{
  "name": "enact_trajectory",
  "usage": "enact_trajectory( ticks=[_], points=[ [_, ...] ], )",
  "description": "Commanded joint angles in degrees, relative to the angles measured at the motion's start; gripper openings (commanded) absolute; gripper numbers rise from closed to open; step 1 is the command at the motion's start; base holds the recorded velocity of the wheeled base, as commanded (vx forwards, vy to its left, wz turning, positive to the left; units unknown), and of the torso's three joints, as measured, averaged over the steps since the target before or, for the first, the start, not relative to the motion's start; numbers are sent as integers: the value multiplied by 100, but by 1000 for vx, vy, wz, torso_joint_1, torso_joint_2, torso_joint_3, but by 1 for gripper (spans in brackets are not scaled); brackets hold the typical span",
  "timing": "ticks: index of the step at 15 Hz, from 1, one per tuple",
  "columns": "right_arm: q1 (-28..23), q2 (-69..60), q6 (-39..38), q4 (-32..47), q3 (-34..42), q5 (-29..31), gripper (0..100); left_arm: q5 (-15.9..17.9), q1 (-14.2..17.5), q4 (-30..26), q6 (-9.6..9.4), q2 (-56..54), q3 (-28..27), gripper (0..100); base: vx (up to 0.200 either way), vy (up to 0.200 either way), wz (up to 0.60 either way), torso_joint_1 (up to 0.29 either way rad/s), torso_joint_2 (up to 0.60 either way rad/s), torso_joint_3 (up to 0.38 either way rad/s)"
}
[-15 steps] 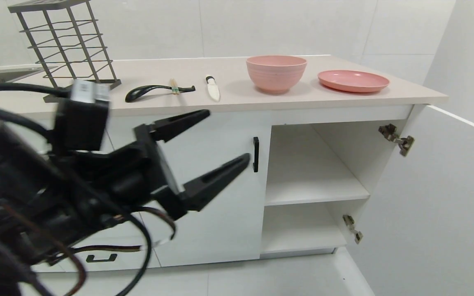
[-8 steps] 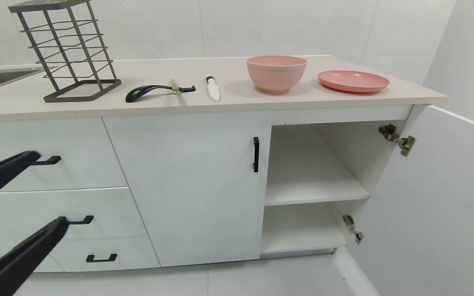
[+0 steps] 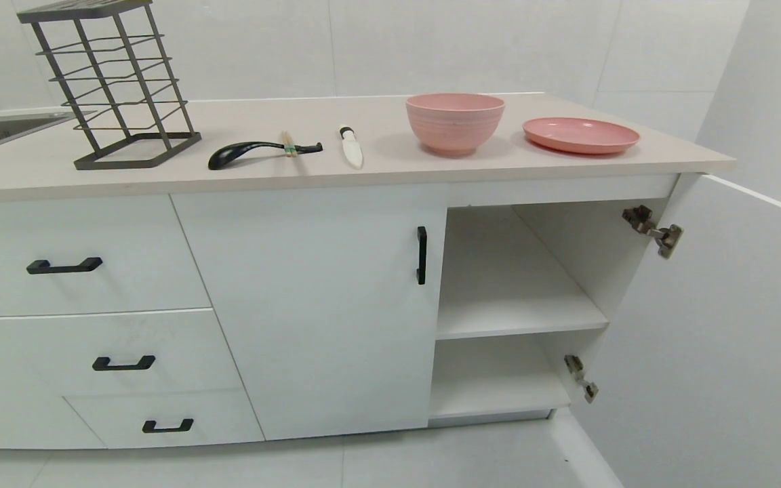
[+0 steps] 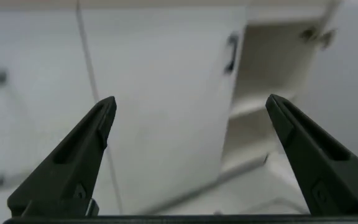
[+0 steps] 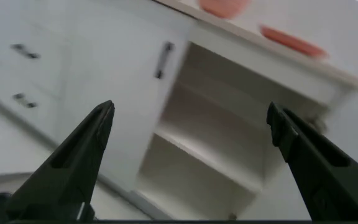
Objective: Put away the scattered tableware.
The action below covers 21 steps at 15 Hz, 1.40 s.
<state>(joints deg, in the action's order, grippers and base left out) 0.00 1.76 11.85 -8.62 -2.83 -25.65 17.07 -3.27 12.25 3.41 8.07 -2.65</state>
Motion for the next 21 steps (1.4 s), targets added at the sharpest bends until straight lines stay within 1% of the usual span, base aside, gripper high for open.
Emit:
enact_trajectory(
  ticks=[1, 2, 3, 4, 6, 7, 8, 9, 10, 11, 12, 13, 14, 15, 16, 18, 19, 20, 21],
  points=[
    [-9, -176, -280, 229, 283, 526, 100, -221, 388, -1023, -43, -781, 212, 100, 0, 0, 0, 0, 0, 0],
    [-9, -176, -359, 660, 265, 851, 100, -854, 335, -1199, -86, -807, 115, 100, 0, 0, 0, 0, 0, 0],
    [-9, -176, -429, 651, 265, 957, 100, -1302, 335, -1208, -95, -807, 115, 100, 0, 0, 0, 0, 0, 0],
    [-9, -176, -535, 651, 265, 1238, 100, -1496, 335, -1208, -86, -807, 115, 100, 0, 0, 0, 0, 0, 0],
    [-9, -176, -710, 677, 283, 1906, 100, -1531, 335, -1181, -69, -807, 124, 100, 0, 0, 0, 0, 0, 0],
    [-9, -176, -1097, 853, 283, 2389, 100, -1548, 335, -1155, -122, -807, 133, 100, 0, 0, 0, 0, 0, 0],
    [-18, -176, -1264, 888, 283, 2512, 100, -1469, 335, -1111, -306, -807, 168, 100, 0, 0, 0, 0, 0, 0],
    [-9, -176, -1264, 888, 274, 2512, 100, -1276, 327, -1128, -306, -807, 159, 100, 0, 0, 0, 0, 0, 0],
    [-18, -176, -1264, 897, 274, 2512, 100, -1100, 327, -1128, -183, -807, 159, 100, 0, 0, 0, 0, 0, 0],
    [-18, -176, -1273, 897, 274, 2512, 100, -1065, 327, -1128, -25, -807, 159, 100, 0, 0, 0, 0, 0, 0],
    [-18, -176, -1264, 897, 274, 2521, 100, -1091, 327, -1155, 28, -807, 150, 100, 0, 0, 0, 0, 0, 0],
    [-18, -176, -1203, 888, 283, 2539, 100, -1250, 327, -1164, 10, -807, 141, 100, 0, 0, 0, 0, 0, 0],
    [-18, -176, -1176, 888, 274, 2547, 100, -1566, 327, -1172, -86, -807, 133, 100, 0, 0, 0, 0, 0, 0],
    [-18, -176, -1176, 888, 274, 2547, 100, -1988, 327, -1155, -535, -807, 150, 100, 0, 0, 0, 0, 0, 0],
    [-9, -176, -1185, 888, 283, 2539, 100, -2208, 327, -1164, -675, -807, 150, 100, 0, 0, 0, 0, 0, 0],
    [-9, -176, -1229, 888, 283, 2459, 100, -2348, 327, -1208, -245, -807, 133, 100, 0, 0, 0, 0, 0, 0],
    [-9, -176, -1238, 897, 283, 2459, 100, -2515, 327, -1164, -201, -807, 159, 100, 0, 0, 0, 0, 0, 0],
    [-9, -176, -1229, 897, 274, 2459, 100, -2770, 327, -1181, -280, -807, 159, 100, 0, 0, 0, 0, 0, 0],
    [-9, -176, -1229, 897, 283, 2459, 100, -2884, 327, -1164, -394, -807, 159, 100, 0, 0, 0, 0, 0, 0]
  ],
)
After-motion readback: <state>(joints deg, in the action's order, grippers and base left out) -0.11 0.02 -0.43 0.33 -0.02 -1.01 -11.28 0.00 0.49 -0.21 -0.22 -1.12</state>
